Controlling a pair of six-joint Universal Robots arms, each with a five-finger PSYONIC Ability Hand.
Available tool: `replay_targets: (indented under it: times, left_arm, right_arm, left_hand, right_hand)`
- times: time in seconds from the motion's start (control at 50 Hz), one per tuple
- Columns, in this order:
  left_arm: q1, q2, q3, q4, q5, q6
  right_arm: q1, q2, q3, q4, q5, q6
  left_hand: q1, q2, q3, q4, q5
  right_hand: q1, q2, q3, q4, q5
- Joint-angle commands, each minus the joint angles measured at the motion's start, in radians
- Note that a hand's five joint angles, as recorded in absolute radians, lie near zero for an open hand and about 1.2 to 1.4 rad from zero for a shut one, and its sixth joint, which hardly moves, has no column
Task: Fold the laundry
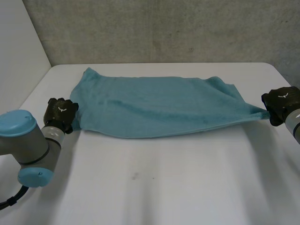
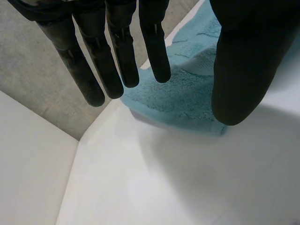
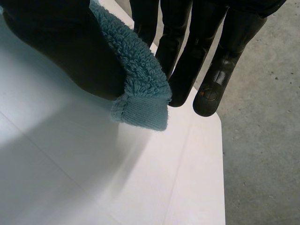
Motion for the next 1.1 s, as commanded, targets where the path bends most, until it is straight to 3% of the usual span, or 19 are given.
replay_targets:
  times: [0.02,0.18,0.42,0.84,1.1]
  left_arm:
    - [-0.003,0.006,-0.011,-0.005,0.001,-0.006]
    - [-0.023,0.041,-0.019,-0.014,0.012,-0.092]
    - [-0.051,0.014,0.02,-0.005,0.13,-0.224]
    - [-0.094,-0.118,0.179,-0.025,0.118,-0.222]
    - [-0.094,-0.21,0.299,-0.022,0.049,-0.199]
  right_arm:
    - [0.002,0.0,0.011,-0.036,0.0,0.002]
    - [0.002,0.011,0.005,-0.045,0.0,0.002]
    - [-0.001,0.019,-0.001,-0.051,0.001,0.005]
    - [-0.032,0.016,-0.035,-0.051,0.0,0.14]
    - [-0.055,0.016,-0.047,-0.056,0.004,0.148]
  left_hand:
    - [0.078,0.081,0.077,0.082,0.088]
    - [-0.142,-0.139,-0.143,-0.138,-0.132]
    - [-0.154,-0.151,-0.155,-0.15,-0.144]
    - [-0.096,-0.093,-0.096,-0.091,-0.085]
    - [0.043,0.045,0.042,0.047,0.053]
  right_hand:
    - [0.423,0.212,0.208,0.2,0.225]
    - [0.423,0.212,0.208,0.2,0.225]
    - [0.423,0.212,0.208,0.2,0.225]
    - [0.423,0.212,0.208,0.2,0.225]
    - [0.423,0.212,0.208,0.2,0.225]
